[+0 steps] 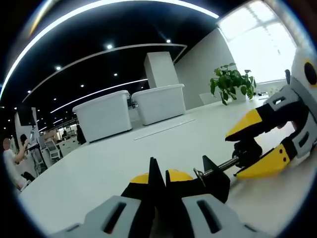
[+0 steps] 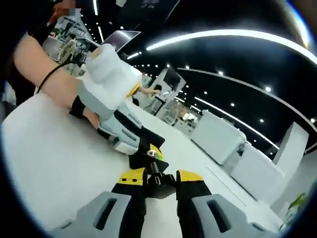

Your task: Clamp the fixed fixture on the desktop, loosen the retaining clip, secure it to the edge of the desk, and tighten the retaining clip.

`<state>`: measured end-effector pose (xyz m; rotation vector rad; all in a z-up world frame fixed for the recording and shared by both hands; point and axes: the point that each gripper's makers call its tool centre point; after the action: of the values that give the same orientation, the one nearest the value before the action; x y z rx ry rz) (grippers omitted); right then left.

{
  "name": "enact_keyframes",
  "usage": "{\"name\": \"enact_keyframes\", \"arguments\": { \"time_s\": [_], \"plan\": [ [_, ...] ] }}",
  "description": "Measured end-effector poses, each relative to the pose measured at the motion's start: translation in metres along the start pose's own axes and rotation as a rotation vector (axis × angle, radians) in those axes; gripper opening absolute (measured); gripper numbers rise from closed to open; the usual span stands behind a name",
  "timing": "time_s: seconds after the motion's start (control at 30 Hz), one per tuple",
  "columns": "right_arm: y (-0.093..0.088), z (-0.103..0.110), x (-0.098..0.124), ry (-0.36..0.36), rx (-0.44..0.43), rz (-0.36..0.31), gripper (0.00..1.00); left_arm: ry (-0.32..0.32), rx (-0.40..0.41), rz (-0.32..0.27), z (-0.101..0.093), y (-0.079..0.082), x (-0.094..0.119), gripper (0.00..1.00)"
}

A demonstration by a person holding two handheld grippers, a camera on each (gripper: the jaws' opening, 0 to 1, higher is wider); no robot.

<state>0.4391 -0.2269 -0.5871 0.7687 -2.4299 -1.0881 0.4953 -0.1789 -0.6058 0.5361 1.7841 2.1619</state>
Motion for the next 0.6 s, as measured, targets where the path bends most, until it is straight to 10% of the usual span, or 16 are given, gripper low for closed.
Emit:
{"name": "enact_keyframes", "arguments": {
  "time_s": [0.13, 0.37, 0.6],
  "plan": [
    [-0.015, -0.001, 0.001, 0.044, -0.239, 0.044, 0.35, 0.0, -0.002, 0.0, 0.0, 0.0, 0.0, 0.09],
    [0.002, -0.035, 0.013, 0.026, -0.702, -0.151, 0.33, -0.001, -0.001, 0.0, 0.0, 0.0, 0.0, 0.09],
    [-0.001, -0.027, 0.012, 0.082, -0.785, -0.122, 0.25, -0.014, -0.001, -0.001, -0.003, 0.001, 0.0, 0.09]
  ]
}}
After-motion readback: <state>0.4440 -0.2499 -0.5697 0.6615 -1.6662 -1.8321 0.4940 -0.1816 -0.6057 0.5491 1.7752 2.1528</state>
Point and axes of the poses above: the point that each gripper's makers call its tool centre point, and the gripper's own axes: x roughly backward along the fingers, z roughly to its left, y roughly out of its top, and after that the axes turned 4 degrees about x, right-handed
